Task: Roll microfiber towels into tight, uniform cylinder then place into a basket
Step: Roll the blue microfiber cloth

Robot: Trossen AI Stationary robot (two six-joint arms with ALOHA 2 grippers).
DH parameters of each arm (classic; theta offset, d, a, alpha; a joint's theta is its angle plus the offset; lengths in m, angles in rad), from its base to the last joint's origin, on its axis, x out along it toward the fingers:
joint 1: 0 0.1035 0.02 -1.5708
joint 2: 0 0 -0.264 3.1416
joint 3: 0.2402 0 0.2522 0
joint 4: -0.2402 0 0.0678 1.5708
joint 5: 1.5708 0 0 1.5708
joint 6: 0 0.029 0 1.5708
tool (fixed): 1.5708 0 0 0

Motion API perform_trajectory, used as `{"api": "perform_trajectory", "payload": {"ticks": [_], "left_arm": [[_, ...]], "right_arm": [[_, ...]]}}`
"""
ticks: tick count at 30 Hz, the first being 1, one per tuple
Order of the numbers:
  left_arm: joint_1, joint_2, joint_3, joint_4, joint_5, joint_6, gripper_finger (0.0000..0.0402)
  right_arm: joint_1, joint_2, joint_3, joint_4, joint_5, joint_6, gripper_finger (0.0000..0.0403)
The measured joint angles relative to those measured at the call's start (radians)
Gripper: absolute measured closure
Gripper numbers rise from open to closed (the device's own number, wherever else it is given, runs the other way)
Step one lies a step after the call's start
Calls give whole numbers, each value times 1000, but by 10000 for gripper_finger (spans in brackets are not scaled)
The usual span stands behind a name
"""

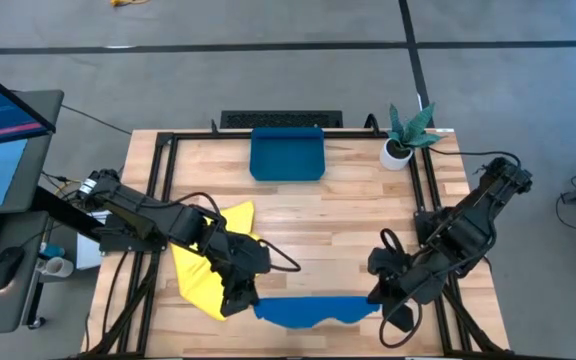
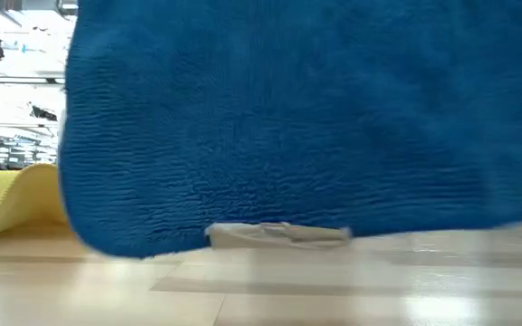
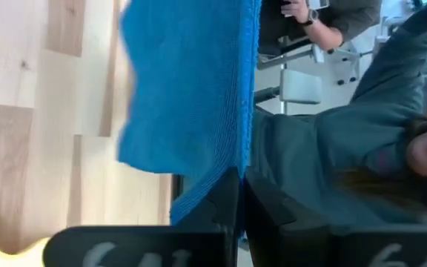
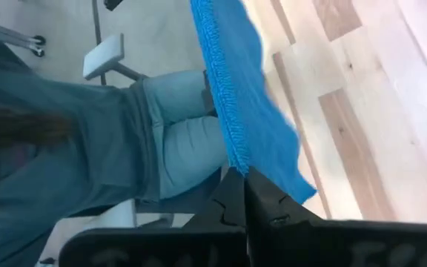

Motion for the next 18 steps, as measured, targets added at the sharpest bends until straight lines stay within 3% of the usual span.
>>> {"api": "perform_trajectory", "payload": {"ticks": [9,18], "left_arm": [[-7,0,-64,-104,-383,203,401],[46,18,-148,-142,-631,447,401]], "right_arm": [[1,114,-2,-150,92,-78,396],[-59,244,-2,-296,266,-78,396]]}}
